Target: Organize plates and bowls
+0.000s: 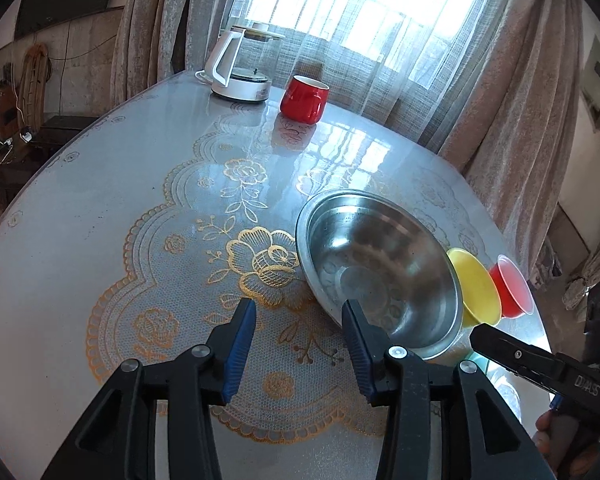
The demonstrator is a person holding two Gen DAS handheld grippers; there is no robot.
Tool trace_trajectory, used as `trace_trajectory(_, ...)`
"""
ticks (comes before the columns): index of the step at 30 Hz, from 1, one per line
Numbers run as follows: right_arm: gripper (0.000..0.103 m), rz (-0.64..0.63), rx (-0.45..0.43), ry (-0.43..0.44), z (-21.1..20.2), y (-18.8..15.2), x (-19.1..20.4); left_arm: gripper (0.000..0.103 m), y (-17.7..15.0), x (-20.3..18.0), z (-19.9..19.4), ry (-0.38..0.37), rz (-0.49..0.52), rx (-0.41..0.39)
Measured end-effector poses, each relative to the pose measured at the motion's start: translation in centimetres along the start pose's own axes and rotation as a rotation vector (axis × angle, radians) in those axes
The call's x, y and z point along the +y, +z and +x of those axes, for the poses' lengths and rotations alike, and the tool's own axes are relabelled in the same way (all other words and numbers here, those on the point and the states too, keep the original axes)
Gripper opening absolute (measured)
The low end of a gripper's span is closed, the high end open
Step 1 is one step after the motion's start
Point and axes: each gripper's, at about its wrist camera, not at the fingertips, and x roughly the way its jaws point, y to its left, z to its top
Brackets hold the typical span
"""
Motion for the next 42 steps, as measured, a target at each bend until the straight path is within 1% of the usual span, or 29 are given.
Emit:
trace_trajectory(2,0.055,0.016,0.005,-0.004,0.4,0.3,-0.3,0.044,0.6,-0.1,0.3,-0.016,-0.012,-0.004)
trace_trajectory(6,0.055,0.062,0.010,-0.019,1.2,0.9,-0.9,0.043,1.8,-0.6,1.5,-0.012,-0.004,0.002)
trace_trajectory(8,0.055,0.073,0.001,-0.031,1.5,1.2,-1.2,0.039,2.1,-0.9,2.2,-0.011,0.008,0.012)
trace_trajectory(10,0.055,0.087,0.008,-0.033,1.9,1.6,-1.4,0.037,2.5,-0.8,3.2,-0.021,-0.005,0.032)
trace_trajectory(12,0.048,0.080,0.008,-0.039,2.4,1.9,-1.3,0.037,2.6,-0.5,4.2,-0.041,-0.034,0.056)
trace_trajectory(14,0.042,0.068,0.010,-0.059,2.9,2.0,-1.1,0.033,2.6,-0.4,4.8,-0.053,-0.049,0.064)
trace_trajectory(16,0.035,0.053,0.015,-0.060,3.2,2.0,-0.7,0.024,2.5,-0.6,5.1,-0.038,-0.038,0.067)
trace_trajectory(18,0.032,0.039,0.016,-0.082,3.6,1.9,-0.5,0.017,2.2,-0.7,5.2,-0.008,-0.020,0.058)
trace_trajectory(19,0.028,0.030,0.015,-0.093,3.7,1.9,-0.5,0.016,2.0,-0.6,5.2,-0.009,-0.016,0.058)
trace_trajectory(20,0.024,0.024,0.016,-0.102,3.9,1.8,-0.4,0.016,1.9,-0.6,5.1,-0.015,-0.018,0.055)
trace_trajectory(21,0.022,0.018,0.014,-0.103,4.0,1.7,-0.4,0.016,1.8,-0.5,4.9,-0.017,-0.019,0.054)
trace_trajectory(25,0.022,-0.018,0.012,-0.122,3.7,1.3,0.0,0.017,0.9,-0.5,4.1,0.001,0.008,0.041)
trace_trajectory(31,0.022,-0.105,0.014,-0.137,2.7,0.2,1.6,0.019,-1.0,0.1,2.1,0.018,0.006,0.034)
trace_trajectory(35,0.022,-0.150,0.027,-0.113,1.9,-1.2,2.7,0.020,-2.3,0.7,0.0,0.042,0.013,0.030)
trace_trajectory(42,0.022,-0.196,0.036,-0.063,0.4,-3.9,4.5,0.020,-4.6,1.6,-4.0,0.069,0.025,-0.006)
